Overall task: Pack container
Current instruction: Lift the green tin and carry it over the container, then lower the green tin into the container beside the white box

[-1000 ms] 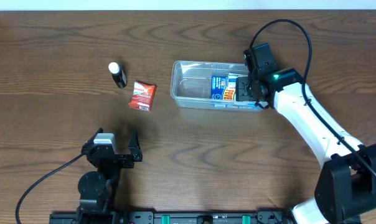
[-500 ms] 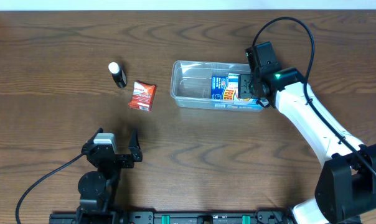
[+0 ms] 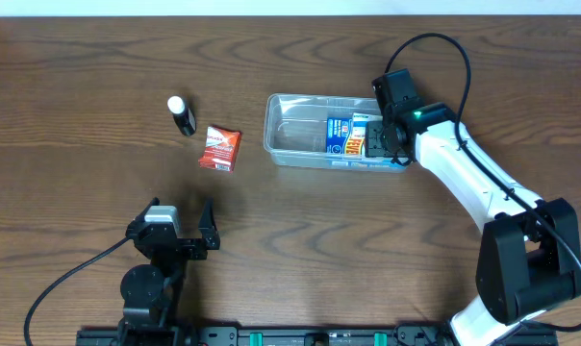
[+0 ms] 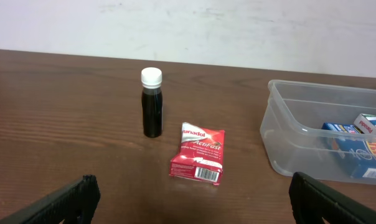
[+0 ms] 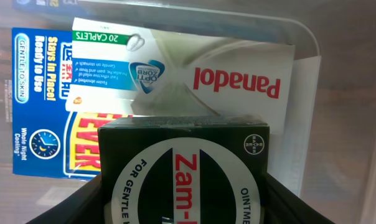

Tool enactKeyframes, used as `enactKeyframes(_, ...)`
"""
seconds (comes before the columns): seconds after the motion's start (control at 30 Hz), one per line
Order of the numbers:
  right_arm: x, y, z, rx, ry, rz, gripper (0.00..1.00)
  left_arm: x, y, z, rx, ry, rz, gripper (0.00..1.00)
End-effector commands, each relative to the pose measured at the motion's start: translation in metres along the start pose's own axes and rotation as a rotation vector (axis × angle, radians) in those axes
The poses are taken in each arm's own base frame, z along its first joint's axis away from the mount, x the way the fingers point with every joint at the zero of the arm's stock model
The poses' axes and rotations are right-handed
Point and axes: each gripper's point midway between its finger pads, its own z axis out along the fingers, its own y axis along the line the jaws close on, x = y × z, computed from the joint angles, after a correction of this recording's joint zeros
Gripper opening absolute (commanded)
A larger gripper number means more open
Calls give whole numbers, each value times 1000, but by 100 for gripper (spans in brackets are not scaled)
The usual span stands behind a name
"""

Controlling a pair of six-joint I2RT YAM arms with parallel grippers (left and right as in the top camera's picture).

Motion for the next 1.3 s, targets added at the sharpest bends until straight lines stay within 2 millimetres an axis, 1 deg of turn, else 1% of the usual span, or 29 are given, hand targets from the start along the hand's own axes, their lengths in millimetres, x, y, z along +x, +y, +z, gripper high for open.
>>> enactKeyframes(0.0, -4, -1, -3, -7, -6, 31, 58, 14, 0, 3, 5, 32, 13, 98)
enactKeyframes(0.1, -3, -2, -3, -5, 0, 30, 62, 14, 0, 3, 5, 32, 13, 98)
enactKeyframes(0.2, -2, -2, -3, -4, 4, 29, 70, 14, 0, 3, 5, 32, 13, 98)
enactKeyframes(0.27, -2, -2, -3, -4, 4, 29, 73, 14, 0, 3, 6, 32, 13, 98)
enactKeyframes(0.5, -6, -1, -5, -8, -8, 30, 75, 14, 0, 3, 6, 32, 13, 98)
enactKeyframes(0.63, -18, 4, -12, -30, -36, 9, 73, 14, 0, 3, 5, 32, 13, 98)
enactKeyframes(0.73, -30, 8, -22, -45, -61, 11, 71, 14, 0, 3, 5, 32, 13, 98)
enactKeyframes(0.83, -44, 12, -30, -58, -103, 9, 63, 14, 0, 3, 5, 32, 13, 98)
enactKeyframes(0.93, -52, 11, -31, -58, -133, 5, 55, 14, 0, 3, 5, 32, 13, 98)
enactKeyframes(1.07, -49, 9, -24, -47, -115, 7, 43, 14, 0, 3, 5, 32, 13, 98)
enactKeyframes(1.2, -45, 9, -13, -38, -88, 3, 37, 14, 0, 3, 5, 32, 13, 98)
enactKeyframes(1.27, -41, 8, -8, -33, -69, 2, 33, 14, 0, 3, 5, 32, 13, 98)
